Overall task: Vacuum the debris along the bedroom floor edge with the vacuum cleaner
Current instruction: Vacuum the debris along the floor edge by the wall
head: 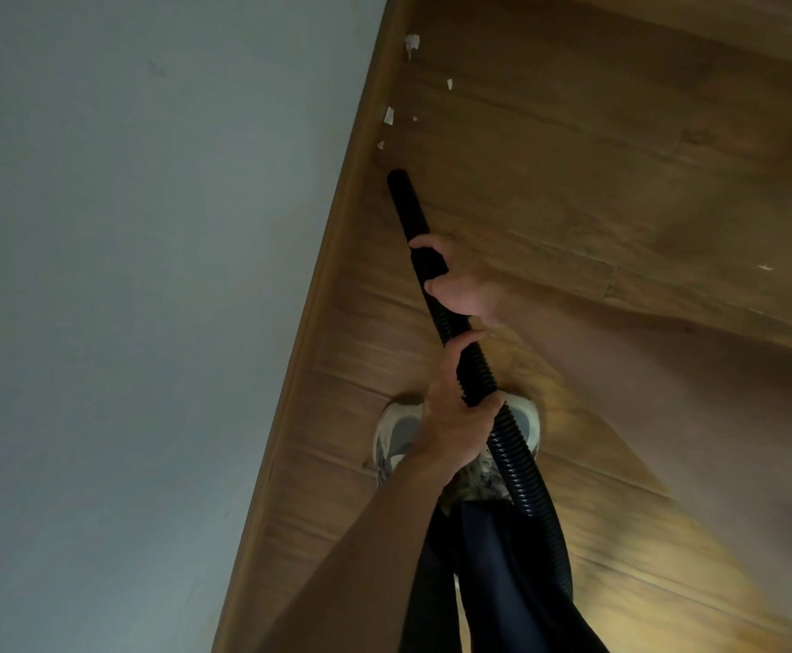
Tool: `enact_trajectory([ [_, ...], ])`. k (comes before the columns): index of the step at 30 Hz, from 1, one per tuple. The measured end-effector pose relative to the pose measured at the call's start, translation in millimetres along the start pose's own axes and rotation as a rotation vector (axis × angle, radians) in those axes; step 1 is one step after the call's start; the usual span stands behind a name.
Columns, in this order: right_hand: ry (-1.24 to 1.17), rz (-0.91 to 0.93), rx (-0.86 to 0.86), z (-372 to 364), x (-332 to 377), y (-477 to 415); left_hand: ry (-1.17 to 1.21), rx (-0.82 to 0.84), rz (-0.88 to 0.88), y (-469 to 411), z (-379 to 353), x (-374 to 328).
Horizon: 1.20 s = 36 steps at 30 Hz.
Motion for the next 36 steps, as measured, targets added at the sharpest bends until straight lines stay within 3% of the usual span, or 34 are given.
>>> enact_trajectory([
  [7, 0.059, 0.006, 0.027, 12.0, 13.9, -9.3, -0.01, -0.006, 0.029, -7.3, 4.8, -17.4],
  [23, 0.14, 0.115, -0.097, 36.8, 63.0, -36.4, 0.044, 0.04, -0.018, -42.5, 29.9, -62.4],
  [36, -0.022, 0.012, -0.103, 67.2, 48.4, -32.9, -0.044, 0.128, -0.02, -56.7, 20.2, -73.5],
])
Point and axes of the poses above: each hand's wrist, its own y-axis away from the middle knuckle, its own z-axis out of the back of the hand, x = y × z, the point moved 5 cm from there along -y, towards the middle knuckle, and after that the axes turned 3 degrees about -y, right-handed, at the moved point
